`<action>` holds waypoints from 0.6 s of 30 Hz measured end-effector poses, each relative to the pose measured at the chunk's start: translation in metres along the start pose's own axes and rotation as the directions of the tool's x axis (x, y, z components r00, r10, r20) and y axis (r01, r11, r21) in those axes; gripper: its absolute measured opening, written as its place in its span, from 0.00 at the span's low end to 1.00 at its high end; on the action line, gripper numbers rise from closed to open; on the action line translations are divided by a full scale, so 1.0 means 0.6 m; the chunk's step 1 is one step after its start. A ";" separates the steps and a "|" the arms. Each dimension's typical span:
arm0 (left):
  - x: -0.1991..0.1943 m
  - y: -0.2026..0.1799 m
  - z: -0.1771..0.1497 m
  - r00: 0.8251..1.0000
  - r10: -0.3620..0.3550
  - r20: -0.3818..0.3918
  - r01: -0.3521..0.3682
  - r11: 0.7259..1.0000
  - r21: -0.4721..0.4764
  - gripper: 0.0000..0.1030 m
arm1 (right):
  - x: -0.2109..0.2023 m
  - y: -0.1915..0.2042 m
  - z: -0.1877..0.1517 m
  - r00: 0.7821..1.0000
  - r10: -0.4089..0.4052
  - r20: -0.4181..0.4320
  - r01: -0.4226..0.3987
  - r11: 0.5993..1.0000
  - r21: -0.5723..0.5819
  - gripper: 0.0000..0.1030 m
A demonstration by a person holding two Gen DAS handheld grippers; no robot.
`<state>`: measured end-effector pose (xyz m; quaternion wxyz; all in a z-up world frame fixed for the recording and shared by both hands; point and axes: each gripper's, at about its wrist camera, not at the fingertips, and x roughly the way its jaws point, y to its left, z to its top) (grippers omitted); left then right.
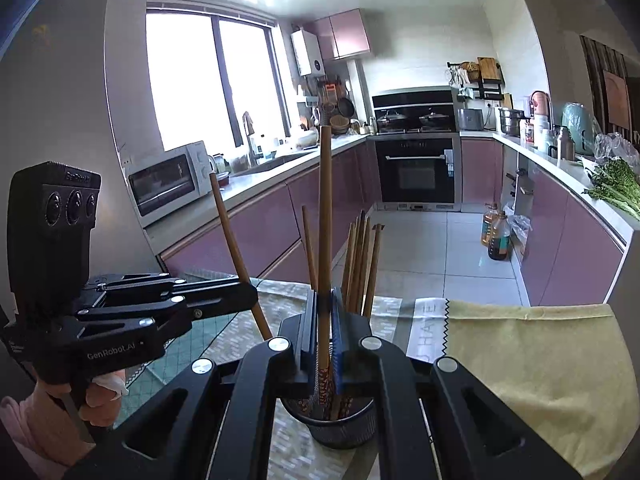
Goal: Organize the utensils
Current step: 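Raise both chopsticks upright and lower them into the mesh cup, opening both grippers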
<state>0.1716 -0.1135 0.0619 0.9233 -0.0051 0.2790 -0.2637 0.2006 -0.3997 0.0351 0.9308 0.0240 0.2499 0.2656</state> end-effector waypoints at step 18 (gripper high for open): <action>0.059 0.013 -0.022 0.994 0.002 -0.108 -0.003 1.000 -0.005 0.07 | 0.051 0.005 -0.015 0.994 -0.001 -0.111 0.001 1.000 0.001 0.05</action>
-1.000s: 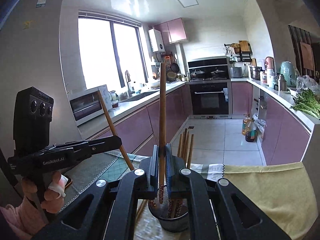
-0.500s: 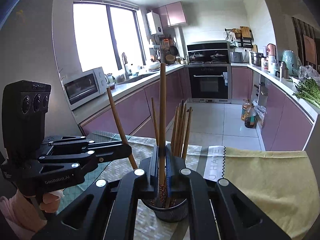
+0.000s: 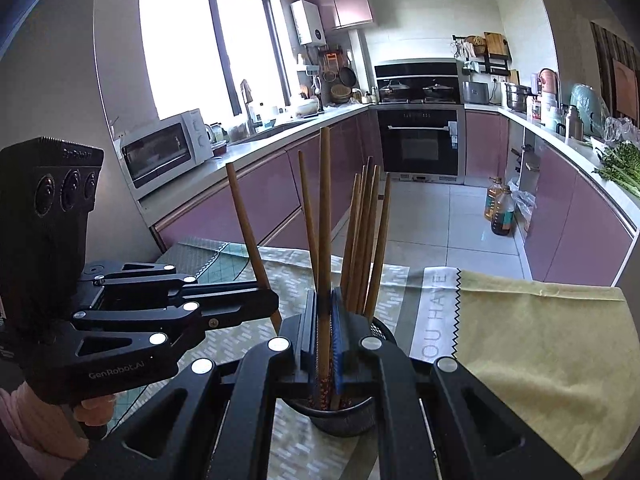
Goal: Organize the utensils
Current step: 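Raise both chopsticks upright and lower them into the mesh cup, opening both grippers, then withdraw both open grippers toward the last two chopsticks on the cloth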
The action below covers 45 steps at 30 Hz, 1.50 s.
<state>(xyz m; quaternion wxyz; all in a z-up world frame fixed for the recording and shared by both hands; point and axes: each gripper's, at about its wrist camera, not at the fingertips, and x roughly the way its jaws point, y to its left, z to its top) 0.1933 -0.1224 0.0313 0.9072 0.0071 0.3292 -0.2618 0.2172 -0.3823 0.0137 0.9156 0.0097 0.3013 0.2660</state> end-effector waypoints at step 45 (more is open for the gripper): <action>-0.036 0.102 -0.239 0.983 0.139 -0.121 -0.155 0.980 -0.128 0.47 | 0.083 0.110 -0.175 0.946 0.120 -0.300 -0.146 0.987 -0.063 0.37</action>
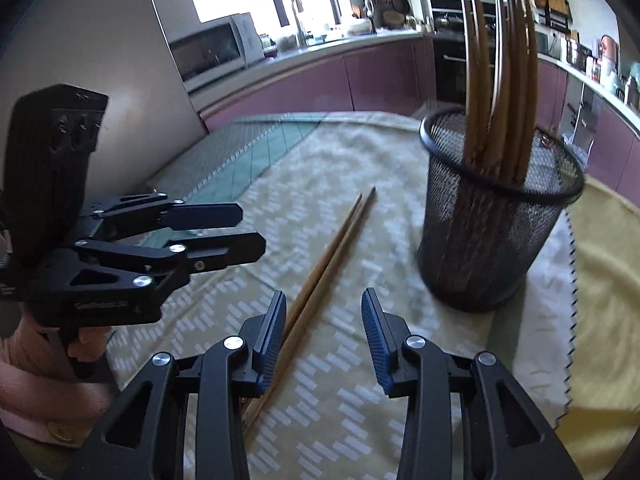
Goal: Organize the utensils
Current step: 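Withdraw both open grippers toward the last two chopsticks on the cloth, then close the left gripper on one chopstick while the right gripper grasps the other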
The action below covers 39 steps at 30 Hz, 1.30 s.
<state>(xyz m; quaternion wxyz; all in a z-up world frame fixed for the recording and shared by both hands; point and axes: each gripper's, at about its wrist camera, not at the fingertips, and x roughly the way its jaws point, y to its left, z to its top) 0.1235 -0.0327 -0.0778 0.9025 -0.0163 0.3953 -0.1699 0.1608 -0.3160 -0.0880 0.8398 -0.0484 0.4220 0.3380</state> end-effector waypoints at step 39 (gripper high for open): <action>0.085 -0.026 0.006 0.991 -0.050 -0.124 0.053 0.998 0.021 0.37 | 0.020 -0.030 0.001 0.999 -0.046 -0.019 0.048 0.992 0.115 0.02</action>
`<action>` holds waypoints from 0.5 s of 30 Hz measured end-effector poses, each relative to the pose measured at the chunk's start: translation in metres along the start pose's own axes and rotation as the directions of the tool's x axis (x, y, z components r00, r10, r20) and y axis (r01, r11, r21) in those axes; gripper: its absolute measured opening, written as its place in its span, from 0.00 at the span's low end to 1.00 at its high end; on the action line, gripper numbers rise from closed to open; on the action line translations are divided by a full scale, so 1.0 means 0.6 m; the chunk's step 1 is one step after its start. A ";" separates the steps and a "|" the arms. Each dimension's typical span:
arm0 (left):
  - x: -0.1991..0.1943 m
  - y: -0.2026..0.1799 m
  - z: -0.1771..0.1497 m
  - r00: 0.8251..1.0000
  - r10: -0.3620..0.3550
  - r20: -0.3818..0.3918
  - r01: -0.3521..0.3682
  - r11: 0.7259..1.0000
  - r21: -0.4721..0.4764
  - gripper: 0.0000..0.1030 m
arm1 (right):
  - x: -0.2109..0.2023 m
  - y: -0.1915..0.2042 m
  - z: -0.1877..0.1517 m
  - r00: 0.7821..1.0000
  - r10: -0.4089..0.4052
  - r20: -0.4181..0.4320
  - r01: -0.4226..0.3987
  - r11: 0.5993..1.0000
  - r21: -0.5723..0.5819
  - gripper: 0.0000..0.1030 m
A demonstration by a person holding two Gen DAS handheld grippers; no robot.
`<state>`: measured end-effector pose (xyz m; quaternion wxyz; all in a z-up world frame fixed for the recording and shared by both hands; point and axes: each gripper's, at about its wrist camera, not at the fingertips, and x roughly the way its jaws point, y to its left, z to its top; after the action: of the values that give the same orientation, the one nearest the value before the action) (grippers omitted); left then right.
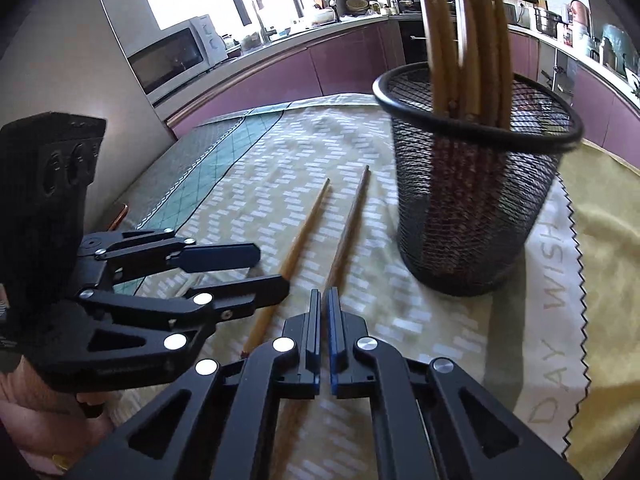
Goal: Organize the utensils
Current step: 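Close the left gripper on one chopstick while the right gripper grasps the other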
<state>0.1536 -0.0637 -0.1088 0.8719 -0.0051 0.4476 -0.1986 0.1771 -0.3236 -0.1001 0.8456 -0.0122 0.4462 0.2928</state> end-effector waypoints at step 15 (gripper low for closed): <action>0.014 0.001 0.014 0.996 0.084 -0.022 -0.083 0.996 0.035 0.14 | 0.029 0.011 0.020 0.999 -0.032 -0.009 0.032 0.999 -0.033 0.18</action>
<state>0.1648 -0.0674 -0.1107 0.8740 0.0309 0.4543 -0.1695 0.1900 -0.3062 -0.1043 0.8476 -0.0344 0.4453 0.2865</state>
